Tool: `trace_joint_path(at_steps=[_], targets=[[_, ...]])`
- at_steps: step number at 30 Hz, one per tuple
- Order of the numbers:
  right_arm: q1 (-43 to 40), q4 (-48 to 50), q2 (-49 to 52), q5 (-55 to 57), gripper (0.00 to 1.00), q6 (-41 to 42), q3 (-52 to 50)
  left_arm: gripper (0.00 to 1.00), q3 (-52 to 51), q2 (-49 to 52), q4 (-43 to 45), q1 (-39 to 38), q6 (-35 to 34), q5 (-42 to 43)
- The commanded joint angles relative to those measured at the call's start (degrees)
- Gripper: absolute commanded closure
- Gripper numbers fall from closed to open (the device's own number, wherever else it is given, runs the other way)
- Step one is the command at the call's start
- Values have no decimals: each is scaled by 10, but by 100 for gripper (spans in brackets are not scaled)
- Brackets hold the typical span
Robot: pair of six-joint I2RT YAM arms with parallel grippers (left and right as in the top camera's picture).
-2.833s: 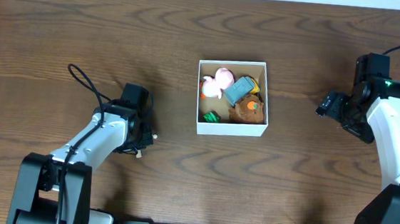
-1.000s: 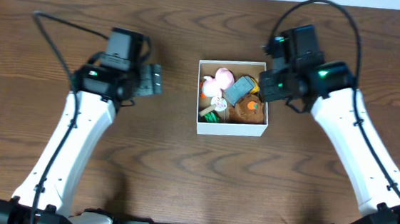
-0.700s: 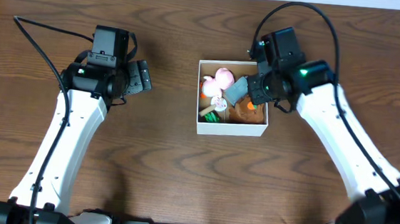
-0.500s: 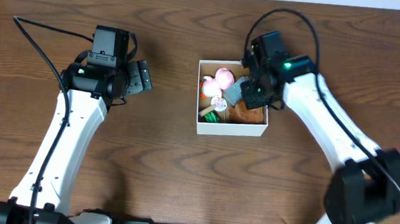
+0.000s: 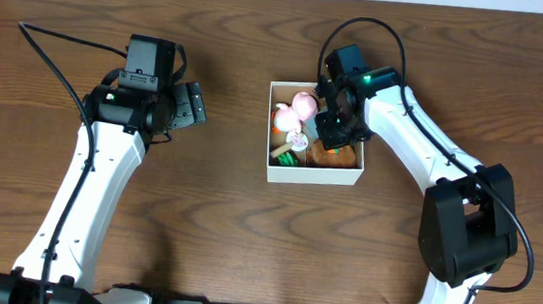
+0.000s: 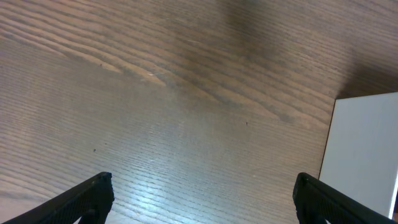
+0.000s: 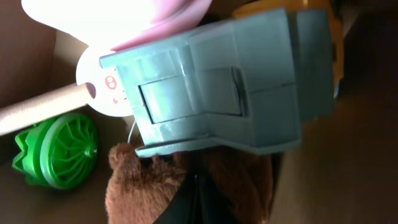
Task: Pack container
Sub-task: 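Push the items down inside the box with the right gripper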
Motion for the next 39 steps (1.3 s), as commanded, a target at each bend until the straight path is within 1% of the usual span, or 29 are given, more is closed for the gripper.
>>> trace_joint_path(at_steps=[1, 5, 9, 15, 23, 29, 30, 32, 33, 35, 37, 39], targets=[[0, 1, 50, 12, 96, -7, -36, 8, 4, -4, -3, 2, -5, -1], [-3, 33, 51, -7, 97, -8, -36, 7, 4, -3, -4, 2, -5, -1], [6, 38, 51, -69, 98, -35, -36, 8, 4, -3, -6, 2, -5, -1], [28, 27, 51, -65, 99, -37, -37, 8, 4, -3, -8, 2, -5, -1], [21, 14, 46, -40, 99, -37, -26, 8, 4, -3, -8, 2, -5, -1], [19, 8, 1, -35, 98, -48, 0, 7, 4, -3, -8, 2, -5, -1], [19, 9, -12, -31, 97, -52, 6, 7, 4, -3, -8, 2, -5, -1], [18, 10, -30, -18, 91, -52, 11, 8, 4, -3, -9, 2, -5, -1], [17, 11, -38, -10, 84, -52, 13, 8, 4, -3, -9, 2, -5, -1], [16, 13, -56, 0, 78, -53, 13, 8, 4, -3, -8, 2, -5, -1], [12, 12, -68, 10, 75, -53, 13, 8, 4, -3, -8, 2, -5, -1], [8, 12, -76, 14, 76, -52, 13, 8, 4, -3, -8, 2, -5, -1]])
